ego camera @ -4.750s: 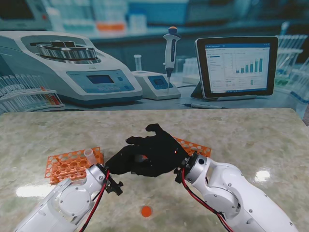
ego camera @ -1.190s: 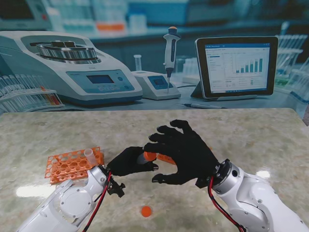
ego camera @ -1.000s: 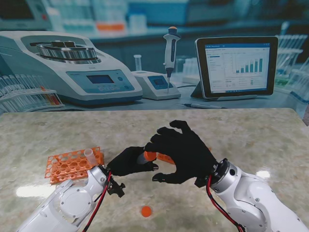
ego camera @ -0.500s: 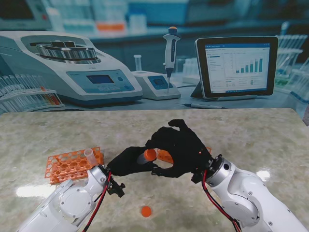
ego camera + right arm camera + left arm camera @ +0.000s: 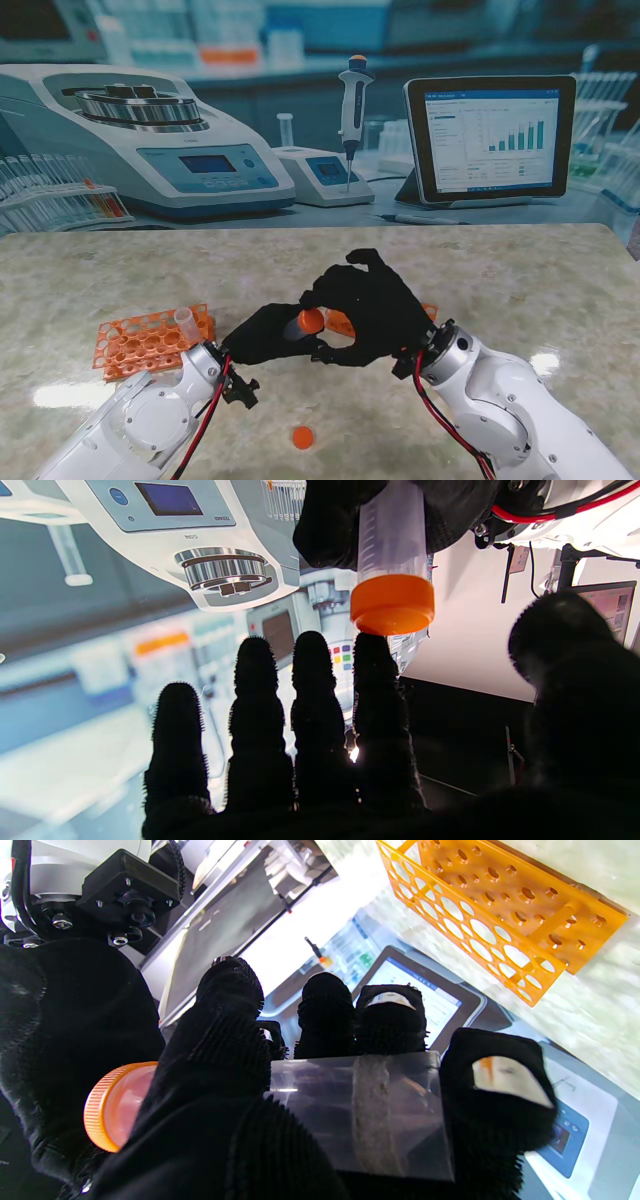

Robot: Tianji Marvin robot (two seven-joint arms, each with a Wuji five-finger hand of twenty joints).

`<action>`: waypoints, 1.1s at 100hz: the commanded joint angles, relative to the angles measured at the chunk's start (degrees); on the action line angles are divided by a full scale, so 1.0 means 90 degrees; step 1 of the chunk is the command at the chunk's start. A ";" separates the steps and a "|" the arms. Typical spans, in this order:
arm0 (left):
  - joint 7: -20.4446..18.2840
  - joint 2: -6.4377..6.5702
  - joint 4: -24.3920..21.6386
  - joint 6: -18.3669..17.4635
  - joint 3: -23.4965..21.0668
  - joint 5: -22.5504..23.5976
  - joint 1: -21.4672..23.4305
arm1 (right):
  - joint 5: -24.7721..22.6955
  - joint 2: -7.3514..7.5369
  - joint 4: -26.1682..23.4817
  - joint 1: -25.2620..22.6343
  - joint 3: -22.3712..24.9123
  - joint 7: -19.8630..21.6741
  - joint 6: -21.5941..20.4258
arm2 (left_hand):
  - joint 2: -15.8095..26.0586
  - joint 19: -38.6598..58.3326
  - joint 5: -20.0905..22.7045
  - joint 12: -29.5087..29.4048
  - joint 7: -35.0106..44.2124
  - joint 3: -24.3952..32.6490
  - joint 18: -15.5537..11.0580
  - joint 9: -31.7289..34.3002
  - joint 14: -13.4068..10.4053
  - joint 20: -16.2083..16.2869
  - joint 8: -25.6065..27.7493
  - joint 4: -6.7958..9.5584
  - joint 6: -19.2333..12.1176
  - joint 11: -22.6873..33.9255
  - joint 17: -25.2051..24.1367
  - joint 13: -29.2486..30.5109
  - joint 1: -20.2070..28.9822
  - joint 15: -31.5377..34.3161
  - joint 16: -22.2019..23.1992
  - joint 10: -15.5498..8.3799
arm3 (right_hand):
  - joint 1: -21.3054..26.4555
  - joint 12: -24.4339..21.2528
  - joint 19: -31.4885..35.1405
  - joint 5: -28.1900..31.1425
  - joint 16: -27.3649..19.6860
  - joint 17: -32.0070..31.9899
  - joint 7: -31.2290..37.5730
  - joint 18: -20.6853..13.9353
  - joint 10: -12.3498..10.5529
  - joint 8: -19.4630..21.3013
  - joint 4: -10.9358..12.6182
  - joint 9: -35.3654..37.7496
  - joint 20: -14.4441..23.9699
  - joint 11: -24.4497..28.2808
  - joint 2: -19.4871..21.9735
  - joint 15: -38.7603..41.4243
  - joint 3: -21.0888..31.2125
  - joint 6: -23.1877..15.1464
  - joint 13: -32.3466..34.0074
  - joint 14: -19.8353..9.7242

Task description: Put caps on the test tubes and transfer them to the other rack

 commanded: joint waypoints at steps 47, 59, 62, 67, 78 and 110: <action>-0.0020 -0.0004 -0.0023 -0.0008 -0.0001 0.0001 0.0020 | 0.0015 -0.0031 0.0157 0.0155 -0.0153 -0.0020 0.0152 | 0.0483 0.0530 0.0171 -0.0022 0.0112 0.0054 -0.0389 0.0030 -0.0079 -0.0024 0.0215 0.0025 -0.0260 -0.0030 0.0268 0.0043 0.0157 0.0233 0.0095 -0.0239 | 0.0429 0.0178 0.0090 0.0271 0.0142 0.0092 0.0142 0.0022 -0.0118 0.0312 -0.0155 0.0237 0.0108 0.0048 -0.0439 0.0274 0.0489 -0.0128 0.0339 -0.0221; -0.0023 -0.0003 -0.0026 -0.0007 0.0000 -0.0002 0.0022 | 0.0005 -0.0031 0.0175 0.0175 -0.0179 -0.0040 0.0165 | 0.0486 0.0530 0.0164 -0.0023 0.0110 0.0054 -0.0389 0.0027 -0.0079 -0.0024 0.0214 0.0026 -0.0269 -0.0033 0.0268 0.0043 0.0155 0.0233 0.0095 -0.0243 | 0.0567 0.0198 0.0109 0.0321 0.0157 0.0120 0.0183 0.0019 -0.0131 0.0348 -0.0171 0.0308 0.0114 0.0077 -0.0389 0.0291 0.0598 -0.0187 0.0400 -0.0254; -0.0023 -0.0003 -0.0026 -0.0006 0.0003 -0.0004 0.0020 | 0.0006 -0.0032 0.0179 0.0180 -0.0186 -0.0044 0.0169 | 0.0485 0.0530 0.0165 -0.0022 0.0110 0.0054 -0.0389 0.0025 -0.0079 -0.0024 0.0214 0.0026 -0.0268 -0.0033 0.0268 0.0043 0.0155 0.0233 0.0095 -0.0243 | 0.0617 0.0204 0.0117 0.0343 0.0162 0.0136 0.0197 0.0012 -0.0176 0.0358 -0.0172 0.0336 0.0117 0.0087 -0.0376 0.0298 0.0618 -0.0200 0.0422 -0.0268; -0.0022 -0.0004 -0.0026 -0.0005 0.0006 -0.0005 0.0019 | 0.0007 -0.0033 0.0186 0.0188 -0.0195 -0.0046 0.0174 | 0.0490 0.0530 0.0165 -0.0022 0.0110 0.0056 -0.0389 0.0025 -0.0079 -0.0024 0.0214 0.0027 -0.0267 -0.0032 0.0268 0.0043 0.0157 0.0233 0.0095 -0.0243 | 0.0703 0.0212 0.0124 0.0372 0.0169 0.0146 0.0221 0.0009 -0.0194 0.0374 -0.0174 0.0373 0.0119 0.0101 -0.0350 0.0308 0.0647 -0.0223 0.0456 -0.0285; -0.0016 -0.0005 -0.0027 -0.0009 0.0005 -0.0003 0.0021 | 0.0011 -0.0032 0.0198 0.0208 -0.0211 -0.0034 0.0204 | 0.0488 0.0530 0.0167 -0.0022 0.0111 0.0055 -0.0389 0.0034 -0.0079 -0.0024 0.0213 0.0027 -0.0267 -0.0029 0.0268 0.0043 0.0157 0.0233 0.0095 -0.0242 | 0.0916 0.0229 0.0145 0.0424 0.0183 0.0191 0.0272 0.0006 -0.0245 0.0411 -0.0183 0.0439 0.0121 0.0121 -0.0304 0.0320 0.0688 -0.0274 0.0515 -0.0312; -0.0014 -0.0004 -0.0023 -0.0036 0.0014 -0.0001 0.0020 | 0.0072 -0.0039 0.0283 0.0284 -0.0267 0.0005 0.0286 | 0.0485 0.0530 0.0167 -0.0023 0.0112 0.0055 -0.0389 0.0033 -0.0079 -0.0024 0.0214 0.0027 -0.0268 -0.0030 0.0268 0.0043 0.0156 0.0233 0.0095 -0.0243 | 0.1687 0.0300 0.0214 0.0385 0.0258 0.0275 0.0727 -0.0022 -0.0288 0.0155 -0.0723 0.0631 0.0093 0.0164 -0.0210 0.0349 0.0419 -0.0489 0.0693 -0.0385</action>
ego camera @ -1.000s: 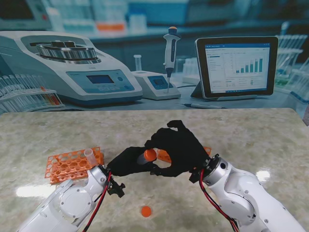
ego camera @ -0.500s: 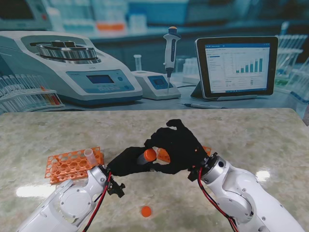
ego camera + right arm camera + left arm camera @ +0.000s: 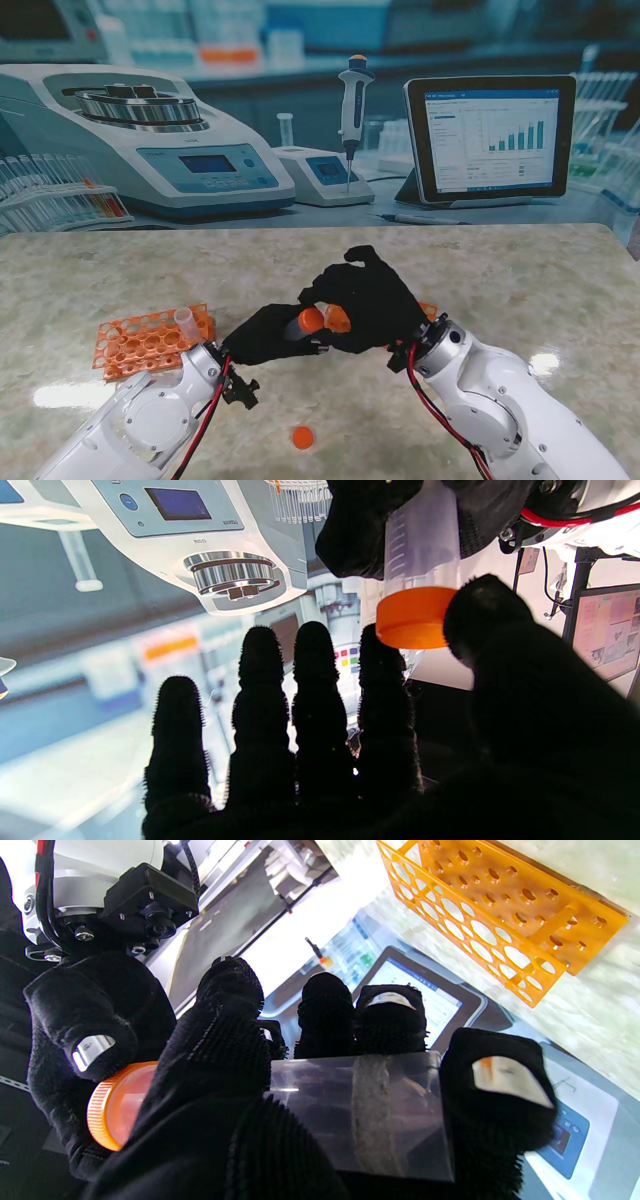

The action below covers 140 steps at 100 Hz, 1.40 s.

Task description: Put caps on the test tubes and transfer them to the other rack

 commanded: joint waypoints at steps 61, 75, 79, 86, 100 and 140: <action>-0.0017 -0.0002 -0.0028 -0.0061 0.0035 0.0004 0.0012 | 0.0115 -0.0052 0.0089 0.0047 -0.0090 -0.0004 0.0078 | 0.0478 0.0530 0.0116 -0.0023 0.0112 0.0055 -0.0389 0.0031 -0.0079 -0.0024 0.0214 0.0028 -0.0267 -0.0029 0.0268 0.0043 0.0156 0.0230 0.0094 -0.0239 | 0.1221 0.0793 0.0216 0.0164 0.0210 0.0239 0.2095 -0.0065 -0.0419 -0.1317 -0.0345 0.0868 0.0014 0.0183 0.0393 0.0564 -0.0400 -0.0836 0.0768 -0.0353; -0.0020 0.0001 -0.0026 -0.0087 0.0048 0.0005 0.0007 | 0.0175 -0.0058 0.0105 0.0067 -0.0107 0.0039 0.0099 | 0.0476 0.0530 0.0116 -0.0023 0.0112 0.0053 -0.0389 0.0029 -0.0079 -0.0024 0.0213 0.0027 -0.0273 -0.0030 0.0268 0.0043 0.0152 0.0230 0.0094 -0.0234 | 0.1203 0.0830 0.0258 0.0374 0.0248 0.0288 0.2183 -0.0067 -0.0475 -0.1315 -0.0333 0.1096 0.0028 0.0221 0.0536 0.0646 -0.0454 -0.0951 0.0944 -0.0394; -0.0020 0.0001 -0.0026 -0.0094 0.0051 0.0006 0.0005 | 0.0200 -0.0061 0.0121 0.0076 -0.0114 0.0046 0.0105 | 0.0479 0.0530 0.0115 -0.0023 0.0112 0.0053 -0.0389 0.0031 -0.0079 -0.0024 0.0213 0.0027 -0.0272 -0.0030 0.0268 0.0043 0.0151 0.0230 0.0094 -0.0237 | 0.1189 0.0838 0.0270 0.0452 0.0262 0.0303 0.2219 -0.0067 -0.0486 -0.1306 -0.0332 0.1160 0.0032 0.0236 0.0562 0.0676 -0.0480 -0.0991 0.1004 -0.0403; -0.0020 0.0002 -0.0028 -0.0103 0.0056 0.0008 0.0006 | 0.0234 -0.0067 0.0157 0.0095 -0.0133 0.0043 0.0120 | 0.0479 0.0530 0.0115 -0.0023 0.0111 0.0057 -0.0389 0.0034 -0.0079 -0.0024 0.0213 0.0028 -0.0272 -0.0029 0.0268 0.0043 0.0158 0.0230 0.0094 -0.0238 | 0.1170 0.0844 0.0297 0.0557 0.0287 0.0344 0.2265 -0.0083 -0.0508 -0.1301 -0.0323 0.1268 0.0042 0.0256 0.0602 0.0720 -0.0527 -0.1063 0.1083 -0.0414; -0.0017 0.0003 -0.0033 -0.0115 0.0065 0.0017 0.0006 | 0.0264 -0.0081 0.0235 0.0132 -0.0179 -0.0024 0.0145 | 0.0477 0.0530 0.0117 -0.0023 0.0113 0.0057 -0.0389 0.0034 -0.0079 -0.0024 0.0214 0.0027 -0.0264 -0.0030 0.0268 0.0043 0.0158 0.0230 0.0094 -0.0238 | 0.1141 0.0861 0.0336 0.0775 0.0335 0.0422 0.2377 -0.0110 -0.0567 -0.1262 -0.0311 0.1448 0.0053 0.0316 0.0652 0.0806 -0.0594 -0.1202 0.1231 -0.0440; -0.0004 0.0004 -0.0067 -0.0111 0.0070 0.0045 0.0028 | 0.0262 -0.0099 0.0306 0.0113 -0.0226 -0.0179 0.0187 | 0.0478 0.0530 0.0118 -0.0022 0.0114 0.0055 -0.0389 0.0026 -0.0079 -0.0024 0.0215 0.0027 -0.0274 -0.0031 0.0268 0.0043 0.0152 0.0230 0.0094 -0.0243 | 0.0856 0.0772 0.0469 0.1147 0.0474 0.0533 0.2539 -0.0125 -0.0600 -0.1299 -0.0286 0.1815 0.0132 0.0453 0.0658 0.1027 -0.0800 -0.1323 0.1531 -0.0431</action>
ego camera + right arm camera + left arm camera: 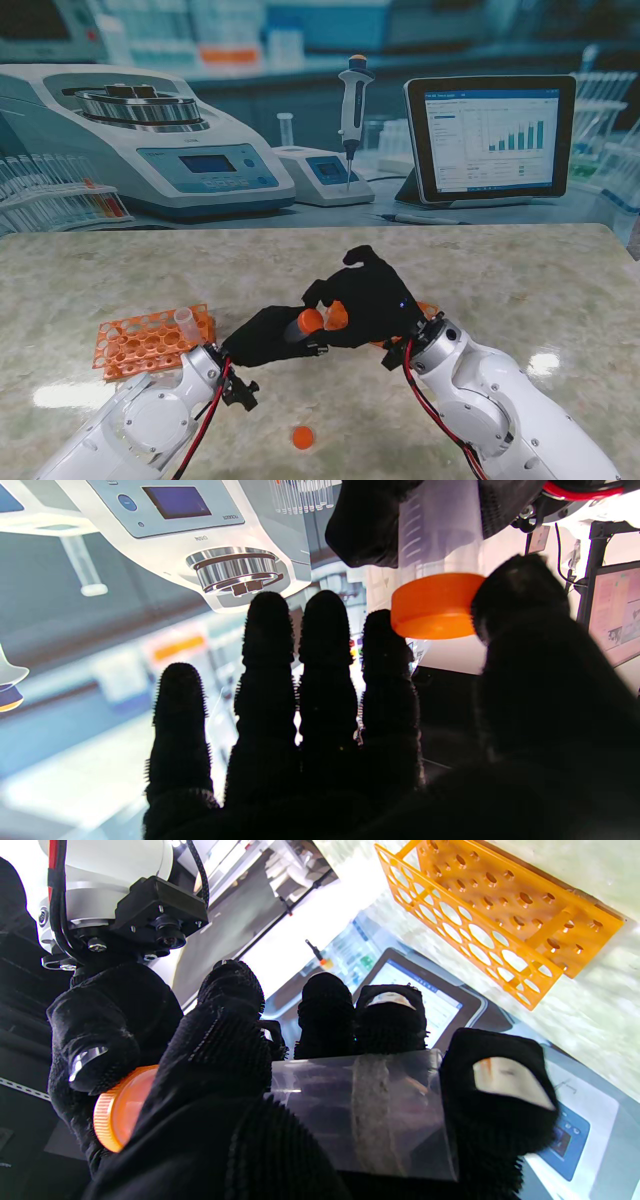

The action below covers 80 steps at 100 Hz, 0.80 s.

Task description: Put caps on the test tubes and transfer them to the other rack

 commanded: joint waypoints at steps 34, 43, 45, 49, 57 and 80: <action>-0.0049 -0.0007 -0.0126 -0.0038 0.0055 0.0039 0.0028 | 0.0010 -0.0045 0.0177 -0.0028 -0.0111 -0.0087 0.0082 | 0.0379 0.0535 0.0120 -0.0019 0.0114 0.0057 -0.0397 0.0026 -0.0075 -0.0028 0.0215 0.0027 -0.0263 -0.0027 0.0218 0.0040 0.0155 0.0229 0.0095 -0.0235 | 0.0517 -0.0219 0.0131 0.0840 0.0177 0.0037 0.1092 -0.0068 -0.0216 0.0089 0.0217 0.0315 0.0166 0.0183 0.0646 0.0405 0.0554 -0.1179 0.0275 -0.0124; -0.0056 -0.0004 -0.0126 -0.0031 0.0058 0.0048 0.0025 | 0.0002 -0.0048 0.0206 -0.0038 -0.0119 -0.0135 0.0085 | 0.0377 0.0541 0.0122 -0.0018 0.0113 0.0059 -0.0396 0.0034 -0.0073 -0.0031 0.0213 0.0027 -0.0264 -0.0025 0.0217 0.0041 0.0157 0.0231 0.0095 -0.0233 | 0.0506 -0.0261 0.0132 0.0869 0.0188 0.0048 0.1105 -0.0069 -0.0212 0.0076 0.0226 0.0336 0.0178 0.0212 0.0631 0.0413 0.0549 -0.1201 0.0285 -0.0130; -0.0058 -0.0004 -0.0127 -0.0030 0.0058 0.0048 0.0025 | 0.0000 -0.0049 0.0211 -0.0041 -0.0121 -0.0145 0.0085 | 0.0374 0.0542 0.0124 -0.0018 0.0113 0.0057 -0.0396 0.0034 -0.0073 -0.0031 0.0213 0.0026 -0.0264 -0.0025 0.0217 0.0041 0.0154 0.0231 0.0096 -0.0232 | 0.0501 -0.0269 0.0131 0.0873 0.0190 0.0047 0.1108 -0.0069 -0.0219 0.0075 0.0226 0.0337 0.0180 0.0216 0.0618 0.0414 0.0545 -0.1201 0.0283 -0.0128; -0.0060 -0.0004 -0.0129 -0.0026 0.0058 0.0046 0.0026 | -0.0004 -0.0050 0.0221 -0.0047 -0.0126 -0.0166 0.0085 | 0.0375 0.0542 0.0124 -0.0018 0.0114 0.0059 -0.0397 0.0034 -0.0073 -0.0032 0.0213 0.0027 -0.0264 -0.0025 0.0217 0.0041 0.0156 0.0231 0.0096 -0.0232 | 0.0488 -0.0279 0.0130 0.0890 0.0196 0.0051 0.1116 -0.0065 -0.0273 0.0070 0.0226 0.0362 0.0184 0.0236 0.0603 0.0424 0.0540 -0.1207 0.0304 -0.0134; -0.0060 -0.0004 -0.0132 -0.0018 0.0062 0.0052 0.0023 | -0.0031 -0.0052 0.0240 -0.0057 -0.0141 -0.0226 0.0093 | 0.0370 0.0544 0.0124 -0.0018 0.0114 0.0059 -0.0397 0.0034 -0.0073 -0.0035 0.0213 0.0026 -0.0259 -0.0025 0.0217 0.0041 0.0157 0.0231 0.0096 -0.0232 | 0.0432 -0.0306 0.0139 0.0943 0.0213 0.0071 0.1146 -0.0067 -0.0224 0.0069 0.0229 0.0403 0.0197 0.0275 0.0586 0.0454 0.0521 -0.1242 0.0351 -0.0139; -0.0062 -0.0006 -0.0132 0.0006 0.0079 0.0043 0.0012 | -0.0087 -0.0065 0.0321 -0.0031 -0.0235 -0.0410 0.0201 | 0.0372 0.0546 0.0122 -0.0018 0.0113 0.0061 -0.0398 0.0029 -0.0073 -0.0041 0.0213 0.0026 -0.0267 -0.0028 0.0216 0.0041 0.0159 0.0231 0.0096 -0.0230 | 0.0223 -0.0322 0.0176 0.1141 0.0262 0.0152 0.1239 -0.0098 -0.0297 0.0086 0.0231 0.0565 0.0225 0.0411 0.0516 0.0553 0.0462 -0.1394 0.0494 -0.0173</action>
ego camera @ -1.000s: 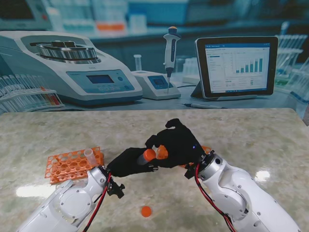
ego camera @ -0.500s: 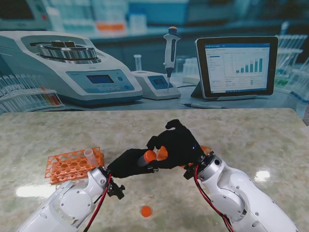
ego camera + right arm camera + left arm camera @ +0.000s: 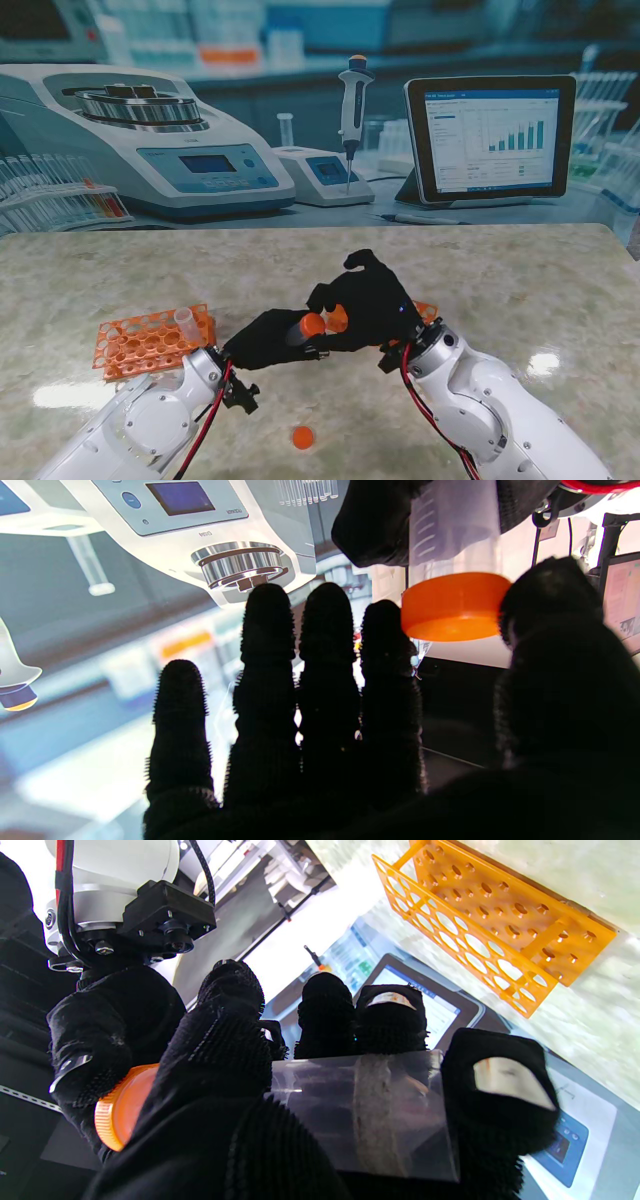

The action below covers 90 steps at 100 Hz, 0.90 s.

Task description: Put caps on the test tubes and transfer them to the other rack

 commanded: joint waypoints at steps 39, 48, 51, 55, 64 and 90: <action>-0.0028 -0.0029 -0.0132 -0.0015 0.0050 -0.0002 -0.0012 | -0.0100 -0.0068 0.0283 0.0099 -0.0307 -0.0278 0.0324 | 0.0370 0.0549 0.0124 -0.0015 0.0115 0.0061 -0.0402 0.0030 -0.0067 -0.0048 0.0213 0.0024 -0.0270 -0.0028 0.0214 0.0040 0.0155 0.0231 0.0096 -0.0229 | 0.0230 0.0028 0.0170 0.1124 0.0210 0.0162 0.0597 -0.0182 -0.0319 0.0415 0.0251 0.0357 0.0142 0.0418 0.0583 0.0446 0.0656 -0.1532 0.0386 -0.0209; -0.0026 -0.0029 -0.0135 -0.0017 0.0051 0.0000 -0.0012 | -0.0110 -0.0074 0.0303 0.0117 -0.0336 -0.0329 0.0363 | 0.0366 0.0550 0.0125 -0.0014 0.0114 0.0065 -0.0402 0.0033 -0.0067 -0.0050 0.0212 0.0026 -0.0269 -0.0028 0.0214 0.0040 0.0162 0.0231 0.0096 -0.0225 | 0.0125 0.0035 0.0183 0.1244 0.0222 0.0178 0.0585 -0.0201 -0.0354 0.0490 0.0251 0.0417 0.0145 0.0459 0.0655 0.0476 0.0653 -0.1549 0.0441 -0.0223; -0.0026 -0.0030 -0.0135 -0.0016 0.0052 0.0001 -0.0012 | -0.0115 -0.0075 0.0311 0.0125 -0.0348 -0.0347 0.0375 | 0.0367 0.0550 0.0128 -0.0014 0.0115 0.0063 -0.0402 0.0032 -0.0067 -0.0050 0.0212 0.0025 -0.0263 -0.0028 0.0213 0.0040 0.0157 0.0231 0.0096 -0.0223 | 0.0078 0.0041 0.0187 0.1294 0.0227 0.0187 0.0579 -0.0219 -0.0338 0.0519 0.0255 0.0437 0.0145 0.0479 0.0680 0.0488 0.0650 -0.1558 0.0460 -0.0234; -0.0025 -0.0030 -0.0136 -0.0013 0.0054 0.0001 -0.0013 | -0.0121 -0.0079 0.0326 0.0138 -0.0367 -0.0380 0.0395 | 0.0368 0.0550 0.0126 -0.0014 0.0115 0.0062 -0.0402 0.0031 -0.0067 -0.0050 0.0212 0.0024 -0.0264 -0.0029 0.0213 0.0040 0.0154 0.0231 0.0096 -0.0227 | -0.0011 0.0052 0.0200 0.1393 0.0245 0.0202 0.0484 -0.0225 -0.0361 0.0662 0.0282 0.0454 0.0141 0.0539 0.0689 0.0521 0.0705 -0.1546 0.0471 -0.0237; -0.0026 -0.0030 -0.0139 -0.0010 0.0057 0.0002 -0.0012 | -0.0119 -0.0087 0.0344 0.0155 -0.0400 -0.0421 0.0446 | 0.0361 0.0551 0.0117 -0.0014 0.0112 0.0065 -0.0402 0.0030 -0.0067 -0.0051 0.0211 0.0025 -0.0272 -0.0031 0.0213 0.0040 0.0162 0.0231 0.0096 -0.0232 | -0.0128 0.0059 0.0212 0.1530 0.0259 0.0223 0.0463 -0.0243 -0.0377 0.0757 0.0285 0.0511 0.0137 0.0588 0.0736 0.0554 0.0717 -0.1539 0.0515 -0.0241; -0.0018 -0.0031 -0.0148 -0.0007 0.0053 0.0011 -0.0005 | -0.0065 -0.0113 0.0401 0.0240 -0.0512 -0.0467 0.0605 | 0.0366 0.0552 0.0125 -0.0012 0.0114 0.0066 -0.0402 0.0031 -0.0067 -0.0053 0.0210 0.0024 -0.0270 -0.0029 0.0213 0.0040 0.0155 0.0231 0.0097 -0.0232 | -0.0822 0.0022 0.0275 0.2056 0.0309 0.0328 0.0348 -0.0304 -0.0418 0.1252 0.0611 0.0718 0.0103 0.0760 0.0966 0.0707 0.1104 -0.1474 0.0665 -0.0262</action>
